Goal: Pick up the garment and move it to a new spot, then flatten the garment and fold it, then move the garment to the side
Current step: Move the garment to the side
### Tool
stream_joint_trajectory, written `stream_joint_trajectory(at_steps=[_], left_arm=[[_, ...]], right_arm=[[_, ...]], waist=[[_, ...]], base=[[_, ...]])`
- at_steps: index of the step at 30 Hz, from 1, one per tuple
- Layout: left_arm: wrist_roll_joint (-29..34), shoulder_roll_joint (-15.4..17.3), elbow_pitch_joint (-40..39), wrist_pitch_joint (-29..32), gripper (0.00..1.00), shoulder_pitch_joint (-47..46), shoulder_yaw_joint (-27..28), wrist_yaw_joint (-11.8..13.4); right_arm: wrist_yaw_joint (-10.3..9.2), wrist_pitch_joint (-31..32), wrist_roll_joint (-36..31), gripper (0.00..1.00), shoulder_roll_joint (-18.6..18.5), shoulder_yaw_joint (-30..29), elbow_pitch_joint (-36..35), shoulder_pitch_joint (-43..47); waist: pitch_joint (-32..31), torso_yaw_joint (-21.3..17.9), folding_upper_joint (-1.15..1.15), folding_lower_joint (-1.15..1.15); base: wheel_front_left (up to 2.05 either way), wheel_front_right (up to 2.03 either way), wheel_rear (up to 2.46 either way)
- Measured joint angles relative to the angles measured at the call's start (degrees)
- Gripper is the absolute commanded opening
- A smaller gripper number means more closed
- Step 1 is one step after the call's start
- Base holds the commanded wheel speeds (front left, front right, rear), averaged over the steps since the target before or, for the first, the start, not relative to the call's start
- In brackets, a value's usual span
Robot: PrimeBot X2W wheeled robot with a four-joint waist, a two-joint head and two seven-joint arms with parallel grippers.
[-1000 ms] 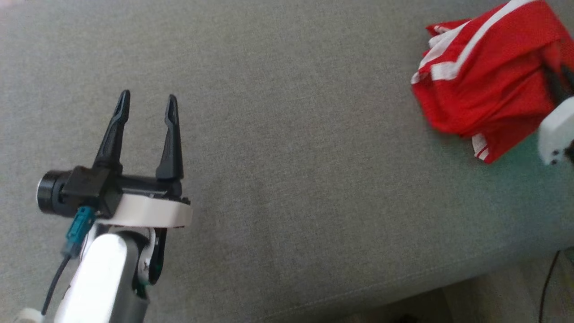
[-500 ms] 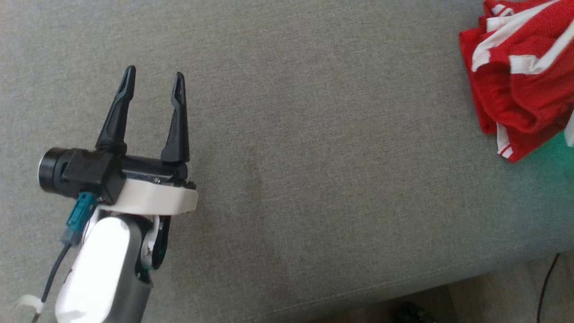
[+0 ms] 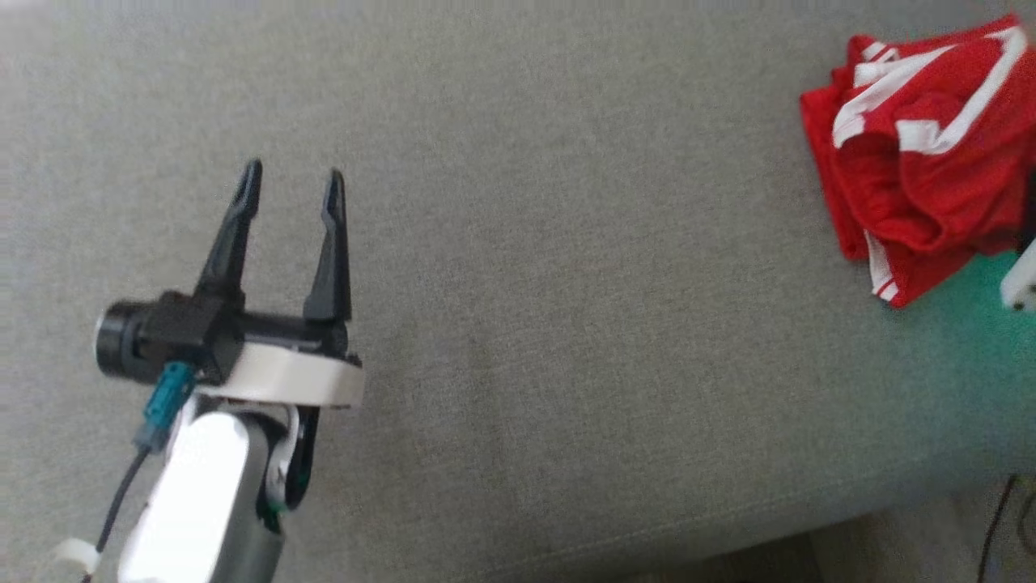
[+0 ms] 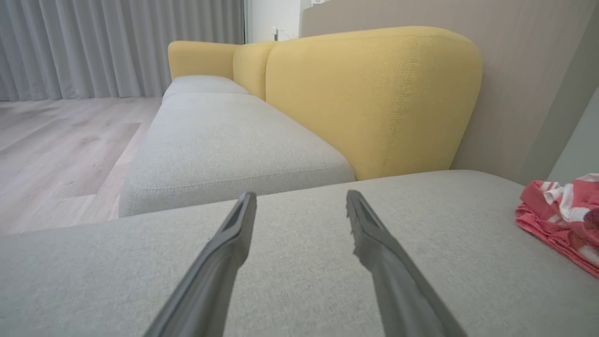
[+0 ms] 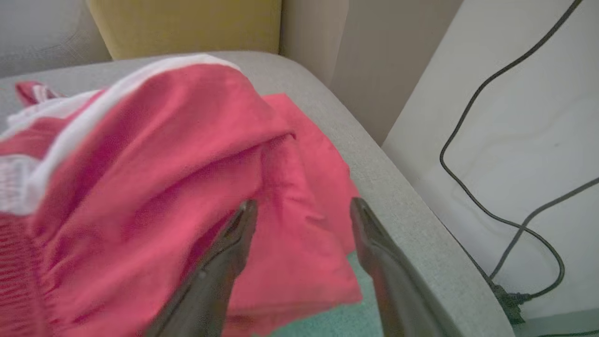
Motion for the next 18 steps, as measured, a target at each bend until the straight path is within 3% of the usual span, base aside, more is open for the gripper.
stream_joint_trajectory(at_steps=[5, 8, 12, 18], left_arm=[[-1.2, -0.1, 1.4, 0.0, 1.0, 3.3, 0.0, 0.6], [-1.3, -0.3, 1.6, 0.2, 1.0, 5.7, -0.3, 0.8], [-2.5, -0.3, 1.7, 0.4, 1.0, 7.9, -0.3, 1.6], [-3.3, 0.0, 2.1, 0.9, 1.0, 11.0, 0.5, 2.3]], right_arm=[[0.0, -4.1, -1.4, 1.0, 2.9, -1.7, -7.8, 6.3], [0.0, -5.9, -2.4, 1.0, 6.4, -1.5, -15.9, 11.3], [0.0, -6.4, -2.4, 1.0, 11.6, 2.5, -26.1, 18.4], [0.0, -6.0, -1.2, 1.0, 14.0, 9.0, -38.0, 25.1]], waist=[[-3.3, 0.5, 0.0, 0.0], [-5.8, 1.1, 0.0, 0.0], [-8.5, 2.5, 0.0, 0.0], [-11.7, 6.0, 0.0, 0.0]], base=[[0.0, 0.0, 0.0], [0.0, 0.0, 0.0], [0.0, 0.0, 0.0], [0.0, 0.0, 0.0]])
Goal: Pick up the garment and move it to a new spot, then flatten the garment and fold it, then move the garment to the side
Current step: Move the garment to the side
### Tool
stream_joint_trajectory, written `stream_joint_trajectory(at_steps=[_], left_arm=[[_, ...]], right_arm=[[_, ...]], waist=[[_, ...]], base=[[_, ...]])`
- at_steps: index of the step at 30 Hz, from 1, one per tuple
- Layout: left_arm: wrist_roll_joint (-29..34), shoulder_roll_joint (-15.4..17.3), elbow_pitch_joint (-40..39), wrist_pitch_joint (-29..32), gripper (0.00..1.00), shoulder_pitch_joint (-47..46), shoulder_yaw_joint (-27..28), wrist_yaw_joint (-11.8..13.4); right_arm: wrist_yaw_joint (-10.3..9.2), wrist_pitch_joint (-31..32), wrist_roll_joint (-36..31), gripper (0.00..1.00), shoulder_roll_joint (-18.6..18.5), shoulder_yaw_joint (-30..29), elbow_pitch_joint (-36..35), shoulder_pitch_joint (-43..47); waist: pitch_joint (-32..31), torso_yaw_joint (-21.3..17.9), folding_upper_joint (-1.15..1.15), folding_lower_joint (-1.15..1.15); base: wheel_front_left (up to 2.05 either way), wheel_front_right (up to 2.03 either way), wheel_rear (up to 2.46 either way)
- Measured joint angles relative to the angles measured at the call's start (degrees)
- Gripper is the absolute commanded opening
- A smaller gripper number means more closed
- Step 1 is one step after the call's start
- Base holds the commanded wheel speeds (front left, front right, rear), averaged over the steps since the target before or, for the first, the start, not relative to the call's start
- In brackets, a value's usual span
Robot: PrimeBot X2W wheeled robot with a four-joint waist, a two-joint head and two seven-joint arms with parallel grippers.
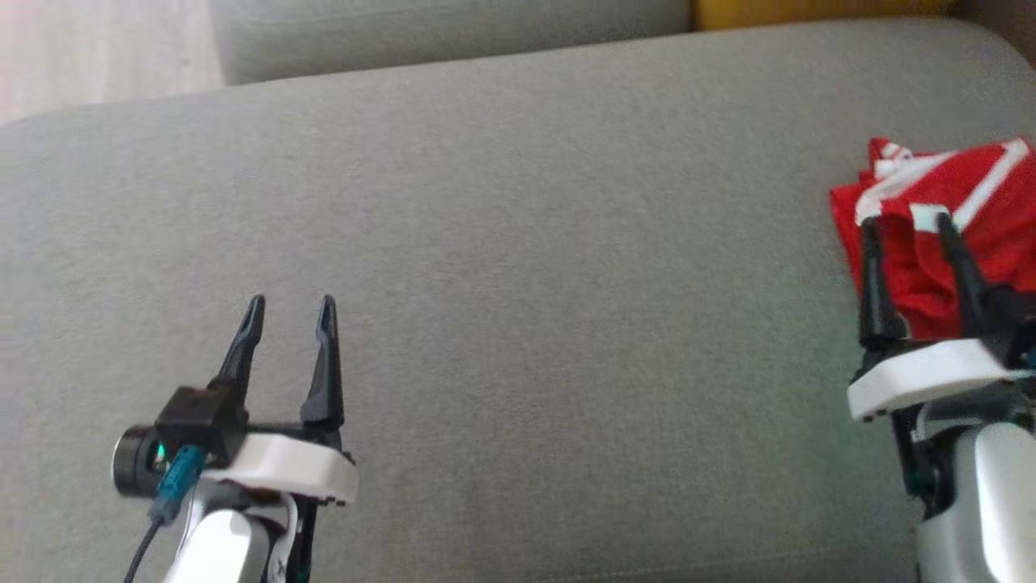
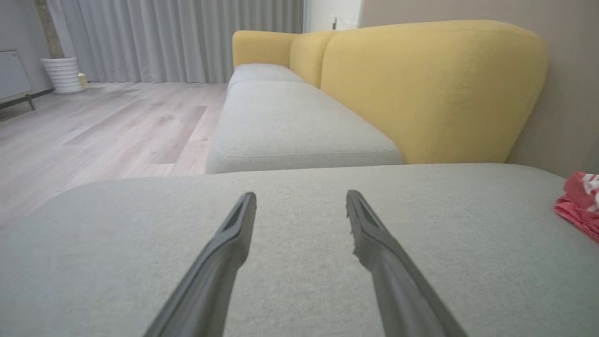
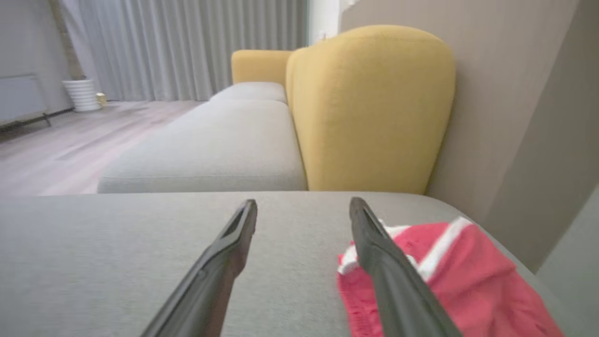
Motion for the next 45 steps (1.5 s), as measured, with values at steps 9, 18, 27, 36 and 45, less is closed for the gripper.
stream_joint_trajectory(at_steps=[9, 18, 27, 36, 45], left_arm=[[-0.6, 1.6, -0.4, 1.2, 1.0, 4.2, 2.0, 2.3], [-1.5, 2.7, -1.0, 3.3, 1.0, 8.5, 1.4, 2.3], [-1.4, 3.6, -1.7, 4.7, 1.0, 10.1, 0.4, 2.6], [-1.4, 4.0, -2.4, 4.7, 1.0, 10.9, 0.4, 2.9], [-1.5, 4.4, -2.5, 4.7, 1.0, 10.9, 0.3, 3.4]], right_arm=[[0.0, 1.4, 1.4, 1.0, 1.3, 5.0, -7.4, 6.3], [0.0, 3.7, 2.6, 1.0, 1.8, 4.8, -9.8, 14.3], [0.0, 4.8, 3.9, 1.0, 1.9, 4.3, -12.6, 18.5], [0.0, 4.8, 6.7, 1.0, 1.9, 4.3, -13.2, 19.5], [0.0, 4.8, 7.9, 1.0, 1.9, 4.3, -13.1, 19.5]], waist=[[-4.3, 5.3, 0.0, 0.0], [-8.3, 7.0, 0.0, 0.0], [-10.0, 6.7, 0.0, 0.0], [-10.3, 6.1, 0.0, 0.0], [-10.4, 5.8, 0.0, 0.0]], base=[[0.0, 0.0, 0.0], [0.0, 0.0, 0.0], [0.0, 0.0, 0.0], [0.0, 0.0, 0.0], [0.0, 0.0, 0.0]])
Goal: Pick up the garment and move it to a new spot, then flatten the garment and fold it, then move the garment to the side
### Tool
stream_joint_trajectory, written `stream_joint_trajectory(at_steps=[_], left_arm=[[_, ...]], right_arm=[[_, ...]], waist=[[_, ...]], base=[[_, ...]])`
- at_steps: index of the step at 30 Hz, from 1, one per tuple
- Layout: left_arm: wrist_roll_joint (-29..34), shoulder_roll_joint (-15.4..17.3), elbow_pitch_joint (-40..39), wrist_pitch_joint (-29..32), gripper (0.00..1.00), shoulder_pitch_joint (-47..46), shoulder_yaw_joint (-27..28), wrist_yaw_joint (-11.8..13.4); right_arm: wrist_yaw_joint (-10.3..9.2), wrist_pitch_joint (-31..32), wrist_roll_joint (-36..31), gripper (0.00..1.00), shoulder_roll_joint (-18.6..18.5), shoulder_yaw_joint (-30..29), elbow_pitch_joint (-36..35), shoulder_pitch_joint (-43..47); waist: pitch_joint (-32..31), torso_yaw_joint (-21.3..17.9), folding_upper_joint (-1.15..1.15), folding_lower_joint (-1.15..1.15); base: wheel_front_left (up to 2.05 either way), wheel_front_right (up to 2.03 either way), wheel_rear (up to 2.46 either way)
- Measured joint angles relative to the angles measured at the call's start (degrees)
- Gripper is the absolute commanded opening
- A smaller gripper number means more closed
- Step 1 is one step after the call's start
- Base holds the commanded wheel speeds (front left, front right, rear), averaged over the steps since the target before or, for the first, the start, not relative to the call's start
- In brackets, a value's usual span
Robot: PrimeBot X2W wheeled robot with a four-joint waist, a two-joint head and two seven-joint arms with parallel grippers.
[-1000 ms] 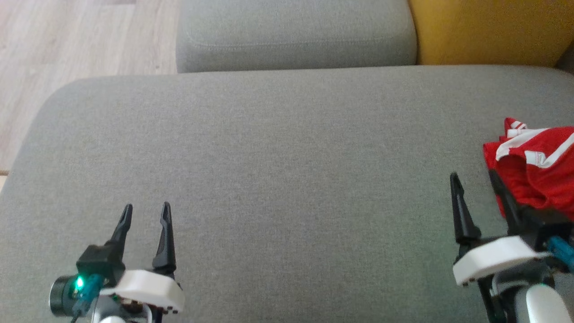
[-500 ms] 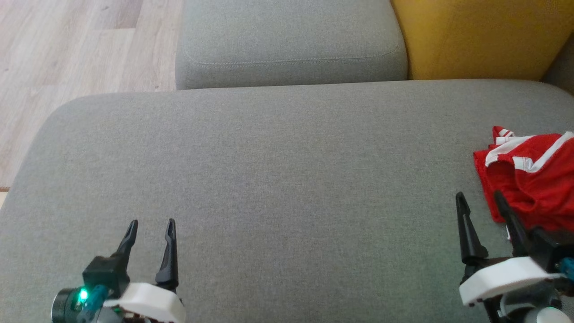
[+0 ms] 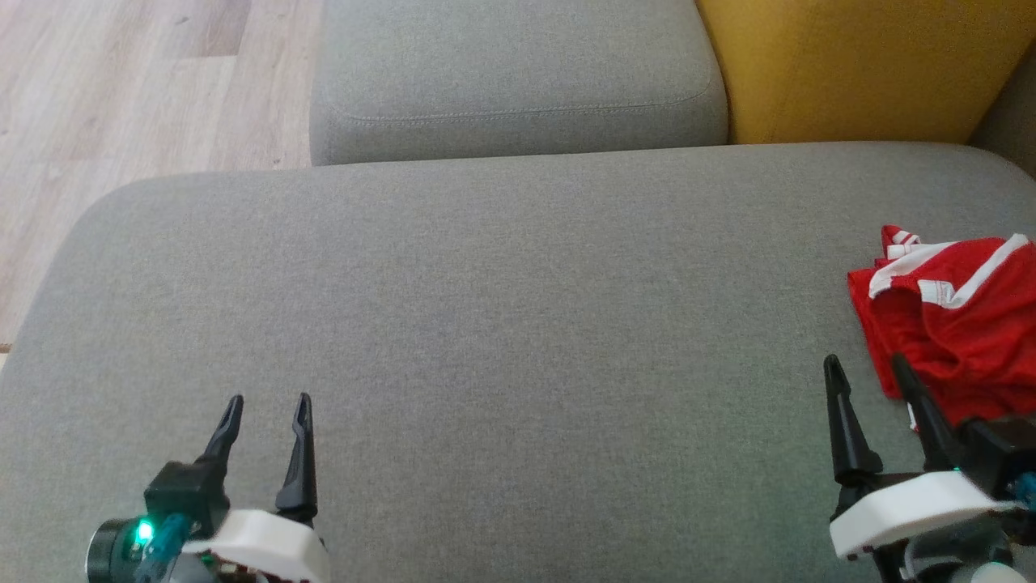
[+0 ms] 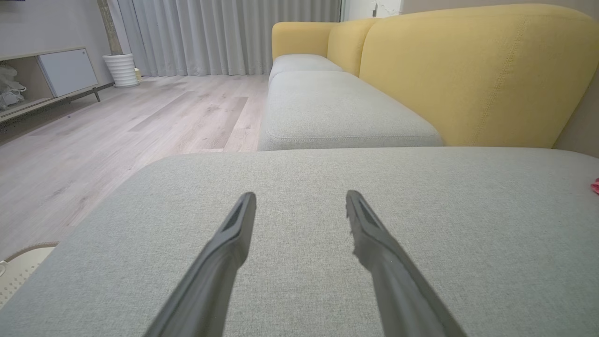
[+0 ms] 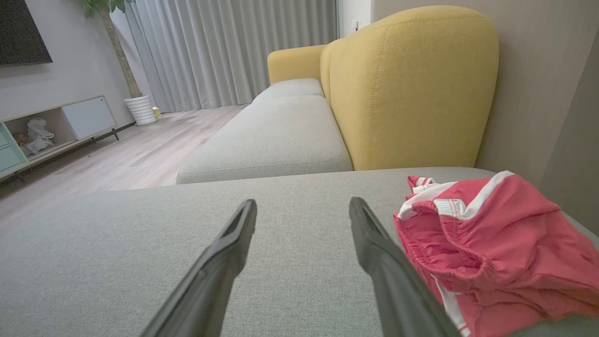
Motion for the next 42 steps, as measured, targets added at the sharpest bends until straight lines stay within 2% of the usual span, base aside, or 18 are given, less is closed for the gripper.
stream_joint_trajectory(at_steps=[26, 27, 32, 42], left_arm=[[0.0, 0.6, -0.1, -0.5, 1.0, 0.0, -0.5, 0.5], [-0.1, 0.6, -0.1, -0.5, 0.0, -0.1, -0.5, 0.5], [-0.1, -0.6, 3.7, -0.5, 0.0, 1.5, -1.1, 0.4], [-6.4, -1.3, 4.5, 0.5, 0.0, 2.1, -0.2, -1.2]], right_arm=[[0.0, -0.1, 0.6, 1.0, 0.0, 0.4, 0.4, 0.0], [0.0, -0.1, 0.9, 0.0, 0.0, 0.4, 0.4, 0.0], [-0.02, 0.0, 1.1, 0.0, 0.0, 0.5, 4.7, 0.8], [-0.03, 0.0, 7.7, 0.0, 0.0, 0.6, 6.2, 1.1]], waist=[[0.7, -0.1, 0.0, 0.0], [0.7, -0.1, 0.0, 0.0], [0.8, -0.1, 0.0, 0.0], [1.0, -0.2, 0.0, 0.0]], base=[[0.0, 0.0, 0.0], [0.0, 0.0, 0.0], [0.0, 0.0, 0.0], [0.0, 0.0, 0.0]])
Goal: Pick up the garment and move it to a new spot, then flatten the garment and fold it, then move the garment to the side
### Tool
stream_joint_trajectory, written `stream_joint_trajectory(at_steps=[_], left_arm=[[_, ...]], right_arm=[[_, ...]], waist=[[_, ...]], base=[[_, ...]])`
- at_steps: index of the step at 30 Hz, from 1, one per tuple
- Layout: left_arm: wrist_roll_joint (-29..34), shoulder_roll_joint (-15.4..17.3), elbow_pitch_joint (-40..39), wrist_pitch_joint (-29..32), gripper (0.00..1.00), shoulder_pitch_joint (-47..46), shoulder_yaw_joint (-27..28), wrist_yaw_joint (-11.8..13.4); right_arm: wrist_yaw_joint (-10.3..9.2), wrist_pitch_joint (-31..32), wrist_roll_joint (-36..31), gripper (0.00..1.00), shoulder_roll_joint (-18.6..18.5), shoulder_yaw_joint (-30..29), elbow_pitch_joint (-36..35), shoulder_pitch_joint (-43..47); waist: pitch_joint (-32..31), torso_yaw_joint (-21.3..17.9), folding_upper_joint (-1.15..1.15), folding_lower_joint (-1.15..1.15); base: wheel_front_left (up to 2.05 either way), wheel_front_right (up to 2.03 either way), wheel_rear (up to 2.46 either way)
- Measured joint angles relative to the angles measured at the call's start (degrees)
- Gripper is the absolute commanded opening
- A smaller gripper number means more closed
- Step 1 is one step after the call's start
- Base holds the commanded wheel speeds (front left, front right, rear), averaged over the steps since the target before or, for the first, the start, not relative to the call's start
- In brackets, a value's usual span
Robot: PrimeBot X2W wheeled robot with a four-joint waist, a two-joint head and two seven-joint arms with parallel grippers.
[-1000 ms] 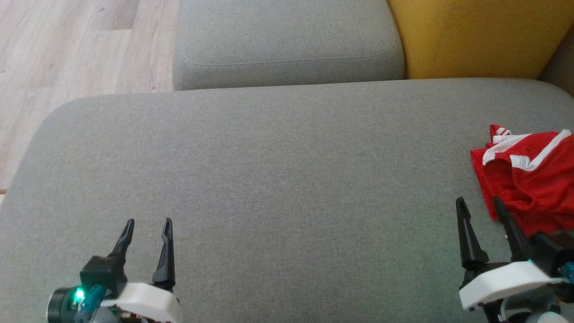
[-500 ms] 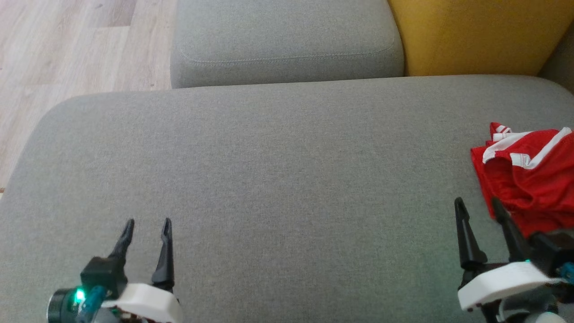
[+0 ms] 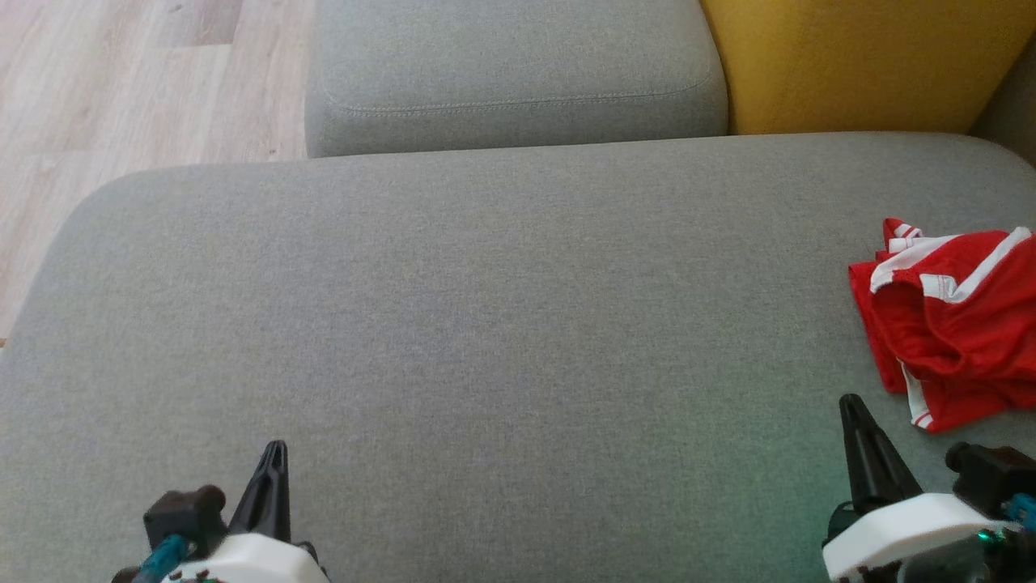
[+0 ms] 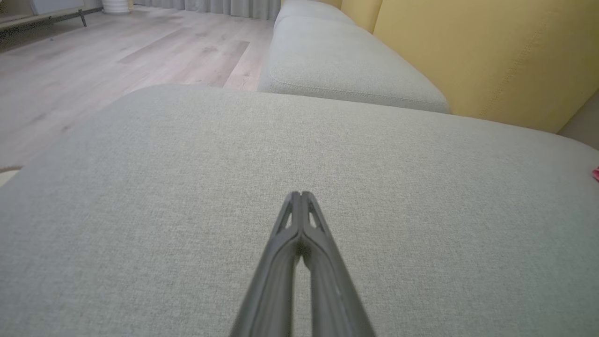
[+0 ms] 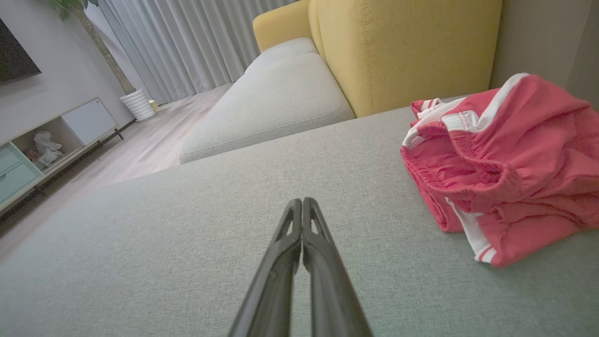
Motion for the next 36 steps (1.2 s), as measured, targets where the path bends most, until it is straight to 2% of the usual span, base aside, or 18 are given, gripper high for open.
stream_joint_trajectory(at_steps=[36], left_arm=[[-21.7, -2.8, 3.6, 3.6, 0.0, -3.1, 5.6, -6.0]], right_arm=[[0.0, 0.0, 23.5, 0.0, -0.1, -0.4, 4.5, -3.0]], waist=[[0.7, -0.5, 0.0, 0.0]], base=[[0.0, 0.0, 0.0]])
